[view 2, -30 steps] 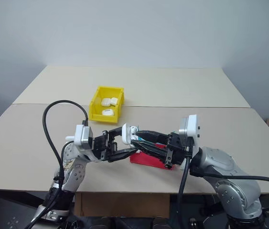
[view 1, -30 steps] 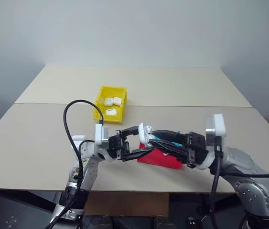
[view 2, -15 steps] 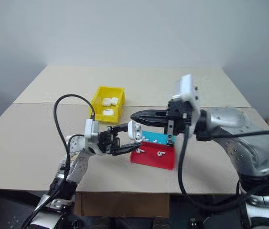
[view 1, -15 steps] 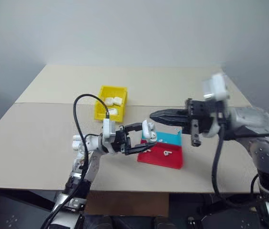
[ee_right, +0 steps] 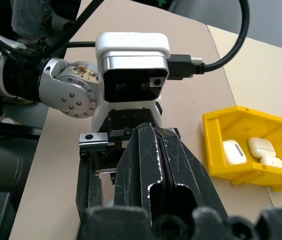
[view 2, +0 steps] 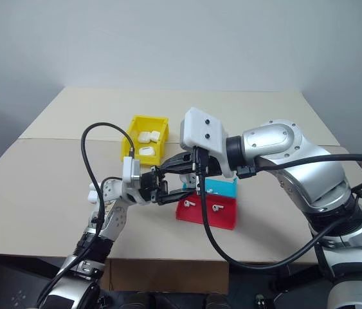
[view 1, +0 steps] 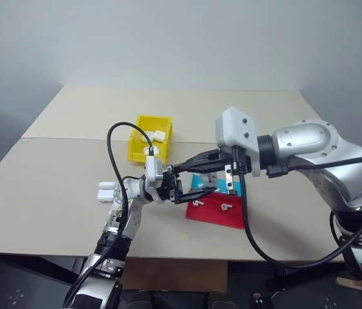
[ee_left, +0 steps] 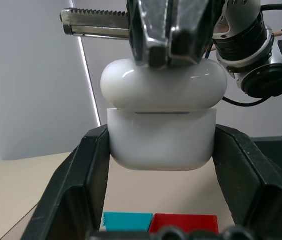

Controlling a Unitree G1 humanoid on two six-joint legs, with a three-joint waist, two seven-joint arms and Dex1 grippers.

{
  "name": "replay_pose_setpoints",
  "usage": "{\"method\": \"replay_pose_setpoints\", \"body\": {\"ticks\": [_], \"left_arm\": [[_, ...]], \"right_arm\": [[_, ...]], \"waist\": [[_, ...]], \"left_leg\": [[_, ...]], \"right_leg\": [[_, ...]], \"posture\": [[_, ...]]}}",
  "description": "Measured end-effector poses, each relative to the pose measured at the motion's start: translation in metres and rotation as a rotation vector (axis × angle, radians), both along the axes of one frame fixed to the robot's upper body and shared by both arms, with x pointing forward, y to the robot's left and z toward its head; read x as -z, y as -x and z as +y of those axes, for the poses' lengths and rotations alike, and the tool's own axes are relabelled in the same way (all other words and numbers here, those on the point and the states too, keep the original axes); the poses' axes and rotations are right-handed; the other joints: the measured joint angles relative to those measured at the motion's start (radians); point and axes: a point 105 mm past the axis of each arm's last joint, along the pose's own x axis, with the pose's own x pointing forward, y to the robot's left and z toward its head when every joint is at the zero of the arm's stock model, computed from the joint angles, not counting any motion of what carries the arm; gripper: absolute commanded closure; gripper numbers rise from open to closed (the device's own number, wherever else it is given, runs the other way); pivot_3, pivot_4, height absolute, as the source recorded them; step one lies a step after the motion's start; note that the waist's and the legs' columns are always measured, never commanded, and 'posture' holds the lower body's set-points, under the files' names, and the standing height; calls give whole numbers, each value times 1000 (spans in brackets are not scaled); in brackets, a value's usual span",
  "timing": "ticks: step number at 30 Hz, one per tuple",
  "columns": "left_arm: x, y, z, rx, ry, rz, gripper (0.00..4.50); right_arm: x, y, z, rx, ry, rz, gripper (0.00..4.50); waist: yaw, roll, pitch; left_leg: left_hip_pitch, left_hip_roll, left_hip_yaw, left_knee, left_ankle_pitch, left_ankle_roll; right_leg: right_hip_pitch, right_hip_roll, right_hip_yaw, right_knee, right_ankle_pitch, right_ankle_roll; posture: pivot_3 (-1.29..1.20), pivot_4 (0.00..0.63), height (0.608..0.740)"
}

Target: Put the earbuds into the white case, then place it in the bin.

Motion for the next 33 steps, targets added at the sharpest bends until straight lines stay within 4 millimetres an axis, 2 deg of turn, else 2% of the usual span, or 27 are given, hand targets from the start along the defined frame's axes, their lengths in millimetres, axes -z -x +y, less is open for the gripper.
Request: {"method": "replay_pose_setpoints", "body": {"ticks": [4,6,13,17,20,22,25,28,30,32,33], "left_arm": [[6,1,3,-9,-3,20,1719],[3,0,6,-17,14,13,1719],[0,-1,11,-29,31,13,1719],[-4,-1,12,-30,55,4,1719],[-8,-4,15,-64,81,7,1719],[-20,-8,20,-135,138,-4,1719],[-35,-19,28,-283,190,-17,1719],[-56,-45,40,-565,224,-37,1719],[-65,-68,44,-751,69,-52,1719],[-74,-92,60,-957,-91,-63,1719],[-79,-102,68,-1041,-93,-26,1719]], "right_arm": [[4,-1,-4,12,7,10,4483],[6,-4,-10,31,25,14,4483],[0,-4,-22,52,-6,-4,4483],[-39,-2,-25,37,-263,7,4483],[-61,-3,-38,86,-385,-37,4483],[-67,-8,-51,164,-457,-44,4483],[-59,-14,-68,272,-513,-17,4483],[-31,-18,-83,388,-512,51,4483],[-14,-18,-90,458,-517,86,4483],[3,-17,-94,508,-516,134,4483],[11,-18,-96,531,-514,156,4483]], "waist": [[0,0,0],[0,0,0],[-1,0,0],[-1,0,0],[1,0,0],[6,0,0],[10,0,0],[16,0,0],[18,-2,1],[12,-1,0],[10,-1,0]], "left_leg": [[0,0,0,0,0,0],[0,0,0,0,0,0],[0,0,0,0,0,0],[1,0,0,0,0,0],[0,0,0,0,0,0],[0,0,0,0,0,0],[0,0,0,0,0,0],[0,-1,0,0,0,0],[0,-1,-2,1,0,0],[1,-2,-1,0,0,0],[1,-2,-1,0,0,0]], "right_leg": [[0,0,0,1,0,0],[0,0,0,1,0,0],[0,0,0,0,0,0],[0,0,0,1,0,0],[1,0,0,0,0,0],[1,-1,0,0,0,0],[1,0,-1,0,0,0],[1,-1,0,0,1,1],[2,-1,0,1,1,1],[2,-1,0,1,1,2],[1,-1,0,1,1,2]], "posture": [[0,150,740],[0,150,740],[0,150,740],[0,150,740],[0,150,740],[0,150,740],[0,150,740],[0,150,740],[0,150,740],[0,150,740],[0,150,740]]}}
